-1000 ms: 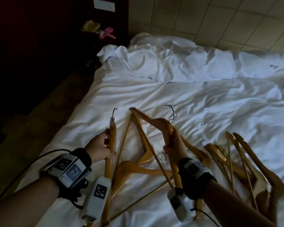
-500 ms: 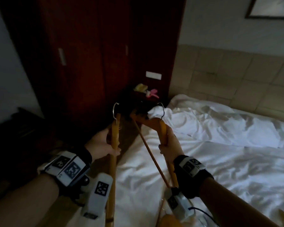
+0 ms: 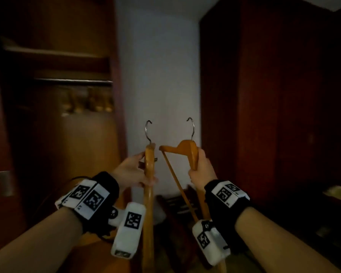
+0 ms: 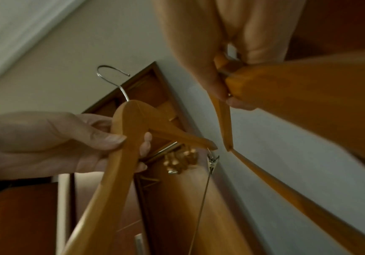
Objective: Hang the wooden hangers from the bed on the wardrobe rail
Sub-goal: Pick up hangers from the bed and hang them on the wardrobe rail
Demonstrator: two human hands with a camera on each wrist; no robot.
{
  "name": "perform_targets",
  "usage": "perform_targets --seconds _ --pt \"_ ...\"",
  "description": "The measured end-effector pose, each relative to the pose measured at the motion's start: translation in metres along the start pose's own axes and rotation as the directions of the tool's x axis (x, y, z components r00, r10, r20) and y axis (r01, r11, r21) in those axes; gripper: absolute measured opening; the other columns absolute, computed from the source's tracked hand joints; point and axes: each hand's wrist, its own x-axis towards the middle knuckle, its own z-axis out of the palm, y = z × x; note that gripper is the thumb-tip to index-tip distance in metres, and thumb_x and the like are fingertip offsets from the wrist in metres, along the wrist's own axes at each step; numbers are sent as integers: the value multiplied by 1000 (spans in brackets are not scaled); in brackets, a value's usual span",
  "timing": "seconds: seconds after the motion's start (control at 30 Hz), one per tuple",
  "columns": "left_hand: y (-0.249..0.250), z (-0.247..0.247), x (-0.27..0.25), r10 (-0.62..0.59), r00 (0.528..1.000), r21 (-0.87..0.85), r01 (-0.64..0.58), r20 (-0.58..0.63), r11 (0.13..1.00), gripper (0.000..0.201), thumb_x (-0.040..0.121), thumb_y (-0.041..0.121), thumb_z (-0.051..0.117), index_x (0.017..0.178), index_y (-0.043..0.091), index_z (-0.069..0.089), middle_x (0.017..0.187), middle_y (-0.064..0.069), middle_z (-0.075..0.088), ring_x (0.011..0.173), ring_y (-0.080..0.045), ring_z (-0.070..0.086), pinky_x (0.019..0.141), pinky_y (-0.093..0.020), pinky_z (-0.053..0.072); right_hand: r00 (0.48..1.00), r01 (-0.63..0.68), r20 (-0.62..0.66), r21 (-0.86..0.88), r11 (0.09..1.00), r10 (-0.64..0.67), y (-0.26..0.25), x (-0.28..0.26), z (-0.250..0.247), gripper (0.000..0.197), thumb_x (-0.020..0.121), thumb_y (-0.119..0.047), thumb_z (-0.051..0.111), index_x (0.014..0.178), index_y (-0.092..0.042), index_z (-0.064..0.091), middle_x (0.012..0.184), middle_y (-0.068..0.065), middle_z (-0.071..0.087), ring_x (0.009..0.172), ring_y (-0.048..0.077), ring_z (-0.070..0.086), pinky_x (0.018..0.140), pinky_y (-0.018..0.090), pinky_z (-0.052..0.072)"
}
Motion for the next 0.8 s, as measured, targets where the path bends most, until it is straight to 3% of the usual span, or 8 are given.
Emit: perform_targets --seconds 0.07,0.13,0.23,0.33,0.47,0.53,0.63,0.8 --pt "-13 -56 -16 -27 991 24 30 -128 999 50 70 -10 73 112 11 56 90 -7 64 84 -20 64 76 -40 57 996 65 60 35 997 -67 -44 18 47 63 85 7 43 141 -19 28 115 21 49 98 37 57 84 41 53" --pt "-26 -103 -29 -35 971 42 46 -238 998 45 71 -11 72 106 14 56 90 -8 63 85 -22 62 78 -40 55 985 127 112 61 990 -133 -81 34 90 62 86 8 42 141 -18 28 114 23 51 98 37 57 85 43 52" --pt "-49 -163 -39 -62 940 48 82 -334 995 58 72 -10 71 117 20 50 106 -16 63 89 -25 65 72 -36 57 967 180 163 94 979 -193 -119 55 149 63 88 7 42 144 -17 25 116 22 52 102 34 56 86 37 49" --pt "-76 -212 -33 -109 910 24 129 -399 991 75 72 -11 71 134 21 43 111 -19 64 94 -30 67 83 -48 56 954 176 226 111 978 -197 -146 80 205 71 89 5 44 148 -23 15 124 18 50 108 31 56 89 33 47" --pt "-107 -270 3 -101 896 49 135 -432 990 64 76 -7 68 129 23 47 110 -10 64 102 -27 64 91 -47 53 951 197 214 141 970 -224 -177 134 263 73 89 7 44 149 -25 16 133 17 48 117 32 54 96 38 48" --pt "-117 -292 22 -95 895 47 129 -436 991 59 78 -7 67 126 22 49 109 -7 62 101 -24 63 87 -41 54 951 219 192 138 966 -243 -188 164 275 73 90 7 42 149 -25 15 135 16 47 116 31 53 95 39 48" --pt "-137 -338 68 -93 882 17 114 -463 993 63 77 -9 66 128 24 47 110 -3 62 99 -20 63 75 -33 57 953 238 168 107 965 -253 -208 227 297 71 91 6 43 148 -25 13 130 17 48 101 29 56 80 33 48" --pt "-158 -422 153 -58 864 28 83 -501 996 65 77 -8 67 131 23 45 114 -3 61 102 -21 61 67 -27 54 963 253 76 93 963 -260 -246 346 334 65 92 0 46 147 -22 19 127 18 50 109 34 56 85 36 48"
